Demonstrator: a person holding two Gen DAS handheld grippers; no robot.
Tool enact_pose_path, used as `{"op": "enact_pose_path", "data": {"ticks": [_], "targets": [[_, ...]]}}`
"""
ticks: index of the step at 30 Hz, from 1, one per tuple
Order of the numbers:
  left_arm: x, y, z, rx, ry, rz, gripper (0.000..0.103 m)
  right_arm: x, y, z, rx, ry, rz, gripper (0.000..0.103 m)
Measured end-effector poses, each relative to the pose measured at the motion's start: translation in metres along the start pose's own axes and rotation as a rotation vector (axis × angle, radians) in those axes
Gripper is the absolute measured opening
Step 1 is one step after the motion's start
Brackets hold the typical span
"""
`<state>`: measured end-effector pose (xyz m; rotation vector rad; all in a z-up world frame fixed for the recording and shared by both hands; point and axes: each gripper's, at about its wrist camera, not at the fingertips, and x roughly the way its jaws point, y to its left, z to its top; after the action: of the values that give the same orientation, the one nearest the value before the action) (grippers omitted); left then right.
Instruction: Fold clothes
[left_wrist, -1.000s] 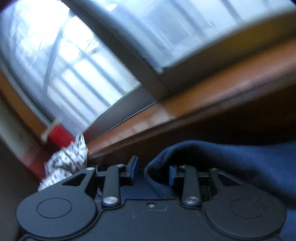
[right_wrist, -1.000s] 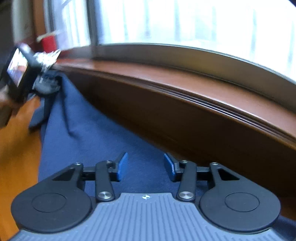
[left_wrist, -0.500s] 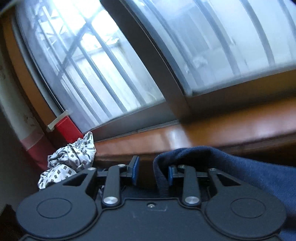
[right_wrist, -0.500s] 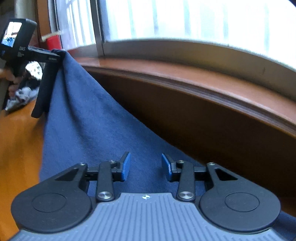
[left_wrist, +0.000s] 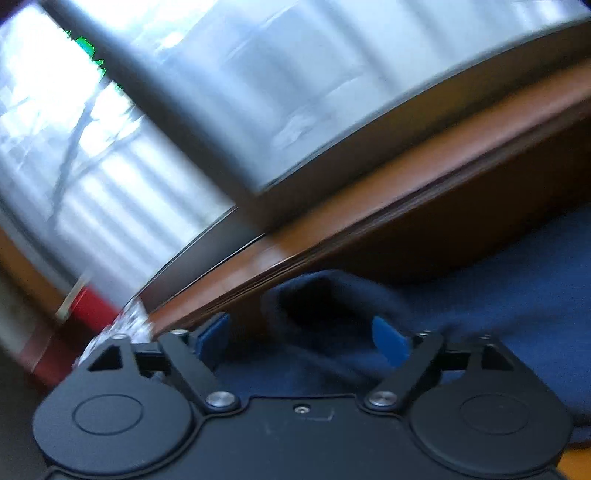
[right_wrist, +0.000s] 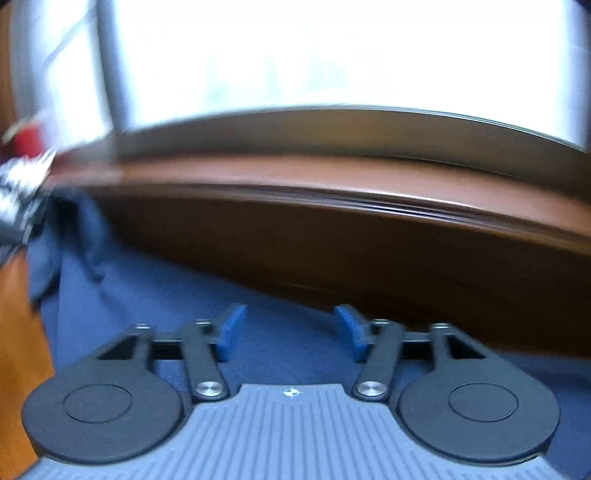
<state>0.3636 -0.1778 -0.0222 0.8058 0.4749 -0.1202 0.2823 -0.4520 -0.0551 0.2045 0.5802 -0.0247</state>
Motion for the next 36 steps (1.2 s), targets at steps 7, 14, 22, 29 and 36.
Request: {"op": "enact_pose_path", "data": {"ticks": [7, 14, 22, 29, 36], "targets": [[0.029, -0.069, 0.005, 0.125, 0.009, -0.127, 0.084, -0.028, -0.025, -0.042, 0.170, 0.044, -0.090, 0.071], [0.011, -0.091, 0.001, 0.165, 0.059, -0.091, 0.084, -0.041, -0.001, -0.064, -0.120, 0.076, -0.174, 0.091], [-0.048, -0.107, 0.000, 0.071, 0.119, -0.198, 0.084, -0.071, -0.038, -0.066, -0.103, 0.149, -0.171, 0.103], [-0.107, -0.152, 0.000, 0.166, 0.041, -0.199, 0.084, -0.100, -0.075, -0.074, -0.093, 0.153, -0.187, 0.103], [-0.115, -0.134, -0.005, 0.075, 0.078, -0.204, 0.095, -0.111, -0.092, -0.083, -0.087, 0.130, -0.190, 0.103]]}}
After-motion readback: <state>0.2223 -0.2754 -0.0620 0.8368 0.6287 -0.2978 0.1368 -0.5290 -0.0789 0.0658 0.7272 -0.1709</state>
